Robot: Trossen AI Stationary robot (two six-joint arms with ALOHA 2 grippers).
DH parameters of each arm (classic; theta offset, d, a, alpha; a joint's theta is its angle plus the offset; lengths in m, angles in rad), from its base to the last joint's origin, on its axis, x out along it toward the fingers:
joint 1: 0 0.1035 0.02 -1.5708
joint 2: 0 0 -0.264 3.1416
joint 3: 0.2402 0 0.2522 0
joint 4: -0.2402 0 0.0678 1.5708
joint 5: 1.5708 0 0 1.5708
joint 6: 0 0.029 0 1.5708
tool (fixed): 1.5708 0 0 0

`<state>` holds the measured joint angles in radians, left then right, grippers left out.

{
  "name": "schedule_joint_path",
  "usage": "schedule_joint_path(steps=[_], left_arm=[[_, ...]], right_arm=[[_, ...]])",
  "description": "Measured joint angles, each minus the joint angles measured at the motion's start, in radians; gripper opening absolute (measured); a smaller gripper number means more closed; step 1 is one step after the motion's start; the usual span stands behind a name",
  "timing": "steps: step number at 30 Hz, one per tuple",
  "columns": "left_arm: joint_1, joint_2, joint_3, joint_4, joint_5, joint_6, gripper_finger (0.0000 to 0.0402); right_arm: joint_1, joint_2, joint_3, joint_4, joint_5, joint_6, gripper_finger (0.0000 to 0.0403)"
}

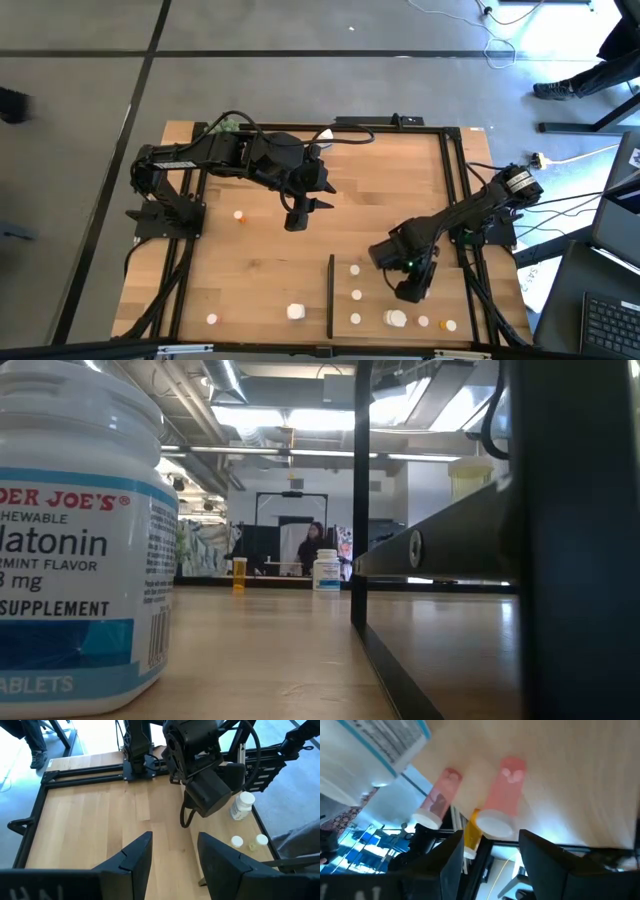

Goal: Pick and place medicine bottles onto shelf by color
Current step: Put the top pink pill bottle on the shelf aligned with the other pink pill bottle, then put the bottom orange pill bottle on the shelf aligned with the other orange pill bottle

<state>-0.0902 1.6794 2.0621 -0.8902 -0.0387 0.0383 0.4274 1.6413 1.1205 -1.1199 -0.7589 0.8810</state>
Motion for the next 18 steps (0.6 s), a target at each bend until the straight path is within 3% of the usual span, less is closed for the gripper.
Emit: schedule_joint_path(steps=[6,12,18], left_arm=[[0.000,0.000,0.000,-0.001,0.000,0.000,0.0151],[0.000,-0.005,0.000,-0.082,-0.002,-0.009,0.0151],[-0.005,-0.016,-0.001,-0.229,-0.052,-0.137,0.0151]], right_arm=[[-0.020,0.000,0.059,-0.126,0.139,-0.027,0.0192],[-0.054,0.000,0.213,-0.246,0.369,-0.075,0.0192],[-0.064,-0.001,0.415,-0.305,0.630,-0.127,0.0192]])
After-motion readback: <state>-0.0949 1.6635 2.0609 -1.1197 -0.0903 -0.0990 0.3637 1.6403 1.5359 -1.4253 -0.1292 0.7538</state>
